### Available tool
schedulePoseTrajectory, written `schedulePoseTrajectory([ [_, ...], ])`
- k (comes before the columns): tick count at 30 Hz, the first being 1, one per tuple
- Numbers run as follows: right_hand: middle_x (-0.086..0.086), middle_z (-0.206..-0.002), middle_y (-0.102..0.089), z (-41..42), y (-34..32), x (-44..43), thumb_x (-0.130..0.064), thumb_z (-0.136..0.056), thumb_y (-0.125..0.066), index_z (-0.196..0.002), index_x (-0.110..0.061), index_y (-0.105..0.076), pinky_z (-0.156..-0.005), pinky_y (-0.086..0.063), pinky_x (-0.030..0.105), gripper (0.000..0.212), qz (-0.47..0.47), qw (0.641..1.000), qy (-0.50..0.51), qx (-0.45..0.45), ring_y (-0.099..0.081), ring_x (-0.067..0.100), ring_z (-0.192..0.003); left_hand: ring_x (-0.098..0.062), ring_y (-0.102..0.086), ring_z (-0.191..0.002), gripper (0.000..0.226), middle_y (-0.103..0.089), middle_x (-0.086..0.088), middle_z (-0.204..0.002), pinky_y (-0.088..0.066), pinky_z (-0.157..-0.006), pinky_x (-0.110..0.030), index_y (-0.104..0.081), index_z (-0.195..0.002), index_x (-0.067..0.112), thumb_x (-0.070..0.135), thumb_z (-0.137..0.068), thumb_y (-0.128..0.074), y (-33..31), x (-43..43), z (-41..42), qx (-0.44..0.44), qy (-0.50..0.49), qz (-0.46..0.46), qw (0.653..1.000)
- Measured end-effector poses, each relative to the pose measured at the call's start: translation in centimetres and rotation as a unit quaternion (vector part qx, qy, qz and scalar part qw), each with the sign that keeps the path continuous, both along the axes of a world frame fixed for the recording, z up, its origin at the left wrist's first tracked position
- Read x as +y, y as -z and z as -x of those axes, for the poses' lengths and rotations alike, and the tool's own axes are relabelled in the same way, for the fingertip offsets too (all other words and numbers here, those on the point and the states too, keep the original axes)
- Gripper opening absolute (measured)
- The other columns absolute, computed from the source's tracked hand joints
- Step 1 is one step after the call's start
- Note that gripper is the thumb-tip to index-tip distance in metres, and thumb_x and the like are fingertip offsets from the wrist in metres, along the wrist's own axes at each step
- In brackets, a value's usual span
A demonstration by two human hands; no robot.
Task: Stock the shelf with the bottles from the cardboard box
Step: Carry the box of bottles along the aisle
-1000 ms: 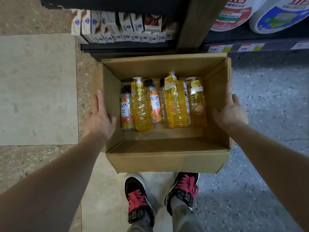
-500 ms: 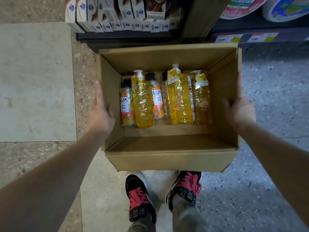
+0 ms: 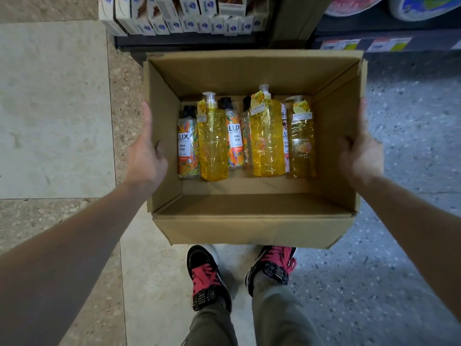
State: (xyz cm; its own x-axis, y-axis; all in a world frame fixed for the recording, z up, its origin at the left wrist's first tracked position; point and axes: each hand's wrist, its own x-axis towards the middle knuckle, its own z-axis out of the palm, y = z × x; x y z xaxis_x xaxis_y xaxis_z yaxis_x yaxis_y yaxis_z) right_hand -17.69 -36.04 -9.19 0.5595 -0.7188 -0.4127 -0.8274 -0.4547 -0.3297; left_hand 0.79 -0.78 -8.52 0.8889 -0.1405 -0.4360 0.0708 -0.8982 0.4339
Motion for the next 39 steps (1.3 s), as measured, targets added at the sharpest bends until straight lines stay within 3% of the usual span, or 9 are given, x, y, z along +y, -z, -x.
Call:
schedulePoseTrajectory([
  [10,0.015,-0.094,-0.062,4.2,-11.1,0.2,-0.012,-0.105,-0.046,-0.162,-0.046,0.002,-0.087,-0.053,0.042,0.081,-0.029,0.999,0.009,-0.013,-0.055,0.026,-0.075,-0.015,-0.054,-0.063,0.089,-0.064,-0.006,-0.082,-0.047,-0.081,-0.031,0.002,-0.164,0.044,0.003,-0.104,-0.049,-12.7,0.4,3.4,0.013,0.011,0.002,1.000],
  [13,0.025,-0.096,-0.068,5.5,-16.4,-0.1,-0.012,-0.104,-0.044,-0.162,-0.046,0.000,-0.082,-0.056,0.045,0.080,-0.031,0.999,0.011,-0.028,-0.059,0.031,-0.071,-0.030,-0.062,-0.082,0.090,-0.070,-0.016,-0.100,-0.047,-0.087,-0.032,-0.001,-0.164,0.047,0.002,-0.102,-0.049,-18.2,-0.1,4.6,0.011,0.000,-0.002,1.000],
  [16,0.016,-0.086,-0.063,6.8,-23.7,-0.8,-0.011,-0.103,-0.042,-0.162,-0.047,-0.001,-0.078,-0.054,0.041,0.080,-0.029,0.999,0.009,-0.038,-0.059,0.031,-0.066,-0.038,-0.067,-0.099,0.093,-0.072,-0.020,-0.113,-0.046,-0.090,-0.032,-0.001,-0.163,0.047,-0.001,-0.099,-0.049,-25.5,-1.3,5.8,0.011,-0.007,-0.009,1.000],
  [20,0.023,-0.100,-0.068,8.7,-33.4,-2.6,-0.013,-0.104,-0.042,-0.162,-0.048,0.000,-0.083,-0.056,0.044,0.080,-0.024,0.998,0.000,-0.052,-0.065,0.033,-0.075,-0.019,-0.055,-0.063,0.096,-0.062,-0.007,-0.074,-0.049,-0.075,-0.037,0.000,-0.164,0.044,-0.003,-0.099,-0.051,-35.3,-2.5,7.9,0.004,-0.002,0.005,1.000],
  [22,0.025,-0.103,-0.068,9.5,-37.8,-3.3,-0.011,-0.104,-0.043,-0.163,-0.044,-0.001,-0.086,-0.053,0.048,0.080,-0.009,0.999,-0.007,-0.052,-0.066,0.040,-0.085,-0.020,-0.052,-0.058,0.092,-0.055,-0.008,-0.065,-0.049,-0.070,-0.039,-0.001,-0.164,0.045,0.000,-0.101,-0.051,-39.4,-3.0,9.0,-0.016,0.004,0.007,1.000],
  [26,0.015,-0.088,-0.061,12.4,-44.3,-4.8,-0.006,-0.103,-0.043,-0.164,-0.042,-0.001,-0.075,-0.052,0.043,0.082,-0.001,0.996,-0.005,-0.085,-0.058,0.032,-0.072,-0.032,-0.058,-0.060,0.089,-0.056,-0.013,-0.063,-0.051,-0.071,-0.038,-0.004,-0.164,0.045,0.004,-0.101,-0.051,-45.4,-4.3,11.8,-0.045,0.001,0.029,0.999],
  [29,0.016,-0.090,-0.061,14.5,-47.8,-6.3,-0.005,-0.101,-0.042,-0.163,-0.044,-0.002,-0.077,-0.053,0.042,0.083,0.010,0.995,-0.005,-0.100,-0.058,0.031,-0.072,-0.038,-0.062,-0.072,0.085,-0.063,-0.017,-0.075,-0.054,-0.085,-0.044,-0.007,-0.165,0.045,0.006,-0.103,-0.051,-49.0,-5.6,14.3,-0.057,0.002,0.025,0.998],
  [33,0.012,-0.094,-0.058,18.4,-52.3,-8.0,-0.005,-0.101,-0.041,-0.160,-0.052,-0.004,-0.083,-0.051,0.035,0.085,-0.005,0.992,0.016,-0.128,-0.058,0.026,-0.074,-0.049,-0.064,-0.113,0.081,-0.067,-0.029,-0.129,-0.048,-0.104,-0.041,-0.012,-0.165,0.043,0.009,-0.103,-0.053,-53.1,-7.4,18.3,-0.067,-0.008,0.020,0.998],
  [39,0.012,-0.097,-0.061,27.7,-57.1,-11.4,-0.004,-0.100,-0.046,-0.160,-0.053,-0.006,-0.090,-0.054,0.037,0.087,0.001,0.990,0.039,-0.136,-0.060,0.027,-0.079,-0.050,-0.063,-0.112,0.087,-0.067,-0.030,-0.130,-0.050,-0.102,-0.043,-0.014,-0.163,0.048,0.009,-0.098,-0.056,-58.3,-10.7,25.2,-0.098,0.036,0.020,0.994],
])
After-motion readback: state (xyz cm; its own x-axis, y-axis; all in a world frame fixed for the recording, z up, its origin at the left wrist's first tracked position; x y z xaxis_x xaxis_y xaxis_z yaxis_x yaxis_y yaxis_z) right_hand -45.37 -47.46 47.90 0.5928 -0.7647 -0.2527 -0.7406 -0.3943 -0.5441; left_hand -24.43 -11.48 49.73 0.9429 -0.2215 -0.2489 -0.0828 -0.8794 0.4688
